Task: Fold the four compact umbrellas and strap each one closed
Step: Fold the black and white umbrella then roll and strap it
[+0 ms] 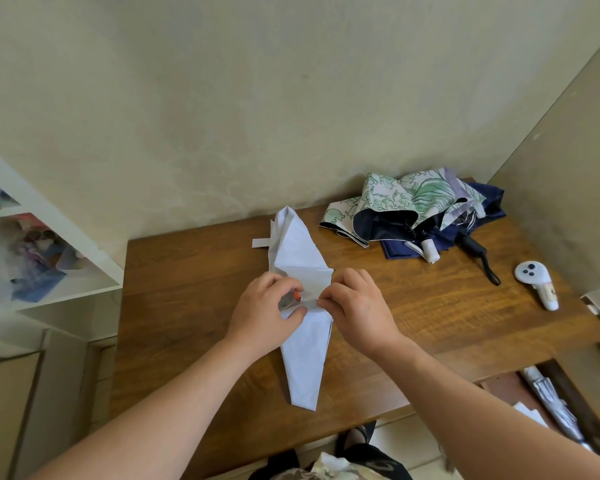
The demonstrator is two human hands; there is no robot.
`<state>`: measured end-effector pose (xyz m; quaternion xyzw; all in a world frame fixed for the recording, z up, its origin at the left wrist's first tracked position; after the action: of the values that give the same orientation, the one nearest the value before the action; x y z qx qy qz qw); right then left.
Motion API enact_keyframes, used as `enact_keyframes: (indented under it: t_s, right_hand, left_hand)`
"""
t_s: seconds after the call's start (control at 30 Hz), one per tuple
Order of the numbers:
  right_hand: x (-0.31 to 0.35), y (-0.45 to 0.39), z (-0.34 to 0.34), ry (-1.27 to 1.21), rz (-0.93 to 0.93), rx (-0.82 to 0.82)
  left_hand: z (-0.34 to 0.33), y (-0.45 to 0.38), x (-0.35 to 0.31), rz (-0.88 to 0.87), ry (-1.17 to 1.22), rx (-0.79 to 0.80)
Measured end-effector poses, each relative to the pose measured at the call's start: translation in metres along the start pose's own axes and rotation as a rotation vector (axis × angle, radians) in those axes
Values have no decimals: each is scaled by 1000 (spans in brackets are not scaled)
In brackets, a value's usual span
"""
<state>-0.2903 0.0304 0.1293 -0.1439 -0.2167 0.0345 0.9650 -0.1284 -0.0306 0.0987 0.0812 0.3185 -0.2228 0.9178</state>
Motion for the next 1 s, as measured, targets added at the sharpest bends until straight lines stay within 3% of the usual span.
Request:
enact_keyframes:
  t_s: [0.27, 0.5, 0.77, 1.0]
  right_hand:
    - [-6, 3, -3, -35, -88, -16]
    - [-4, 2, -3, -30, -84, -40]
    - [-17, 9, -2, 37, -112, -70]
    - [0, 9, -12, 63, -83, 30]
  left_hand:
    - [-11, 4, 5, 108, 179, 49]
    - [-19, 4, -2, 105, 66, 120]
    - [-15, 8, 4, 223, 331, 15]
    - [-17, 15, 1, 207, 325, 64]
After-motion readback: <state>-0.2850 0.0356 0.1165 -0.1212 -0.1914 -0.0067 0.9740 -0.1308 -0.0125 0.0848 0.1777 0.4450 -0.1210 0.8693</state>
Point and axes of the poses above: each hand's wrist, its own y-axis away from the middle knuckle, its own z-axis out of the back of the hand, x = y × z, the point moved 8 cm from there along -y, towards the middle knuckle, and after that the axes turned 2 degrees about x, right-handed, at the moved point
